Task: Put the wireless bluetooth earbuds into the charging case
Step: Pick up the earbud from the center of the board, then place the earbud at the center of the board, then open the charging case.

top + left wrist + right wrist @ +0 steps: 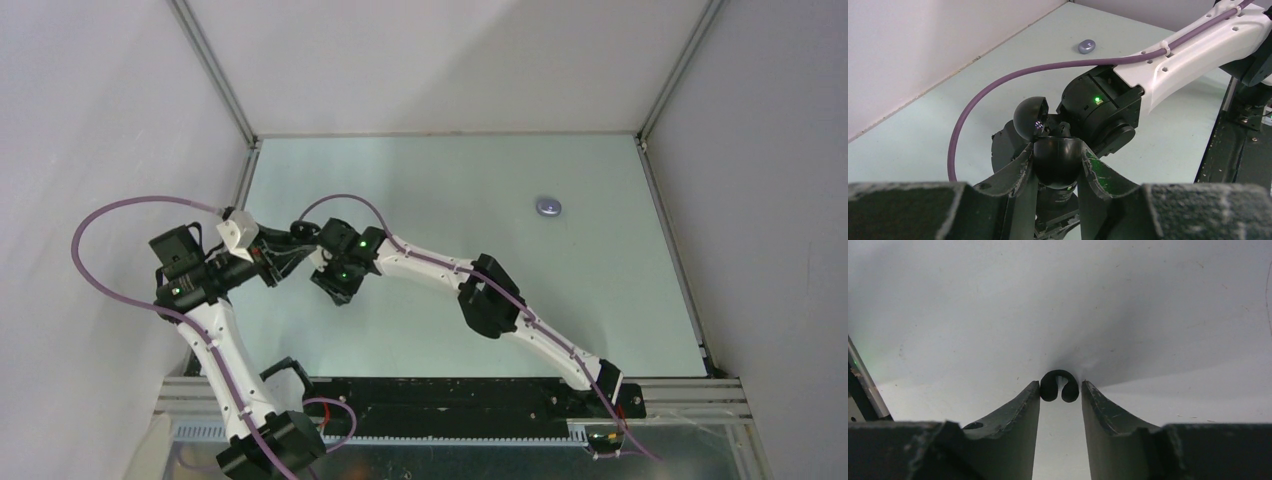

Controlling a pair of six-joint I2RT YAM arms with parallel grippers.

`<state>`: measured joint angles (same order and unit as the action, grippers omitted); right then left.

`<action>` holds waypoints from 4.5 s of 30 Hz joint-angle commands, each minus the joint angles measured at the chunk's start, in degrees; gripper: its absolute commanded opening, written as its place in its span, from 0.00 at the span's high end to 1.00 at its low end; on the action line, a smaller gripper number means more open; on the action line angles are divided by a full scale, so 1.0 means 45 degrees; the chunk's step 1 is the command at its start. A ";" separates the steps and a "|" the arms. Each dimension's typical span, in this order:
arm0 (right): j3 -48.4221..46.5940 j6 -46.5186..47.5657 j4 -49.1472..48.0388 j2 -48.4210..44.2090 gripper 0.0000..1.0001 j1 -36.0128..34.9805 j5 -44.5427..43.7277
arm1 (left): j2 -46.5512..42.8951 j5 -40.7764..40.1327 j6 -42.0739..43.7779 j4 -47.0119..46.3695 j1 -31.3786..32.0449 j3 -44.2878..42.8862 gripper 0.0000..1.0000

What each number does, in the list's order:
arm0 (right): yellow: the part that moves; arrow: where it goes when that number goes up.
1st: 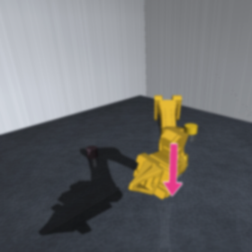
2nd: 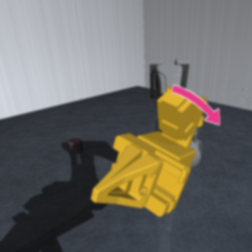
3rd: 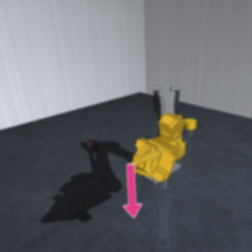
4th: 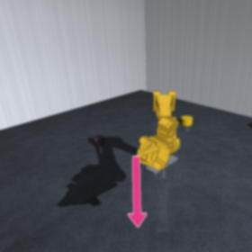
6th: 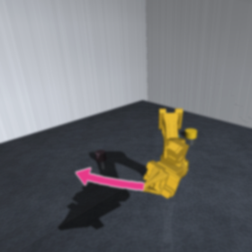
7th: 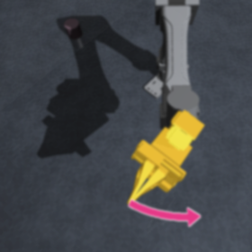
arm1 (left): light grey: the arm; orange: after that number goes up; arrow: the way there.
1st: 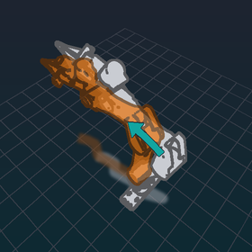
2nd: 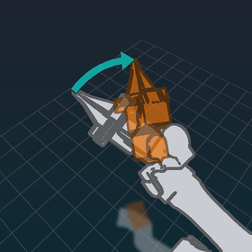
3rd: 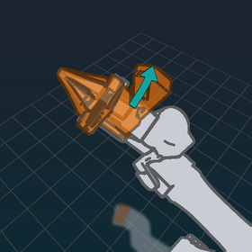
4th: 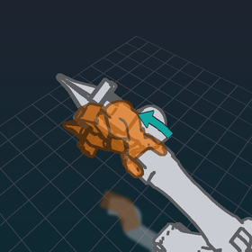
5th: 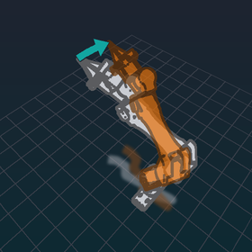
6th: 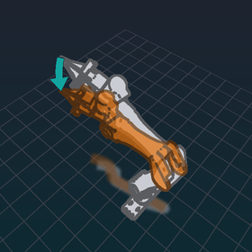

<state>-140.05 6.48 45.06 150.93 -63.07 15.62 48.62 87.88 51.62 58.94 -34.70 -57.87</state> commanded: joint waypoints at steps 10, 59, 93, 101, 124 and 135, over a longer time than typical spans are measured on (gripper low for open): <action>-0.0123 0.0656 0.0694 -0.0445 0.77 0.0307 -0.0479 | -0.0206 0.0638 0.0621 0.0386 -0.0119 -0.0486 1.00; 1.0697 1.1972 0.1702 -0.7514 0.70 0.6310 -0.1107 | 0.1888 -0.7256 -0.8267 -0.9956 1.0574 -0.0324 1.00; 1.1438 0.3363 -0.2259 -1.5938 0.22 0.8054 0.7988 | 0.3343 -0.4259 -1.5163 -1.8896 1.0642 0.3541 1.00; 1.0851 0.1355 -0.2901 -1.4682 0.09 0.5508 0.4501 | 0.3550 -0.4165 -1.4125 -1.8215 1.1531 0.3603 1.00; 1.0609 0.2036 -0.2503 -1.4677 0.08 0.5396 0.2749 | 0.3683 -0.3616 -1.2937 -1.6680 1.2094 0.3231 1.00; 1.0249 0.2868 -0.1510 -1.5260 0.01 0.5735 0.3758 | 0.3708 -0.3779 -1.2694 -1.6396 1.2086 0.3163 1.00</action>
<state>-91.29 16.82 36.77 85.36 -37.87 32.03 65.69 69.82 -7.40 -15.27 19.38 -41.36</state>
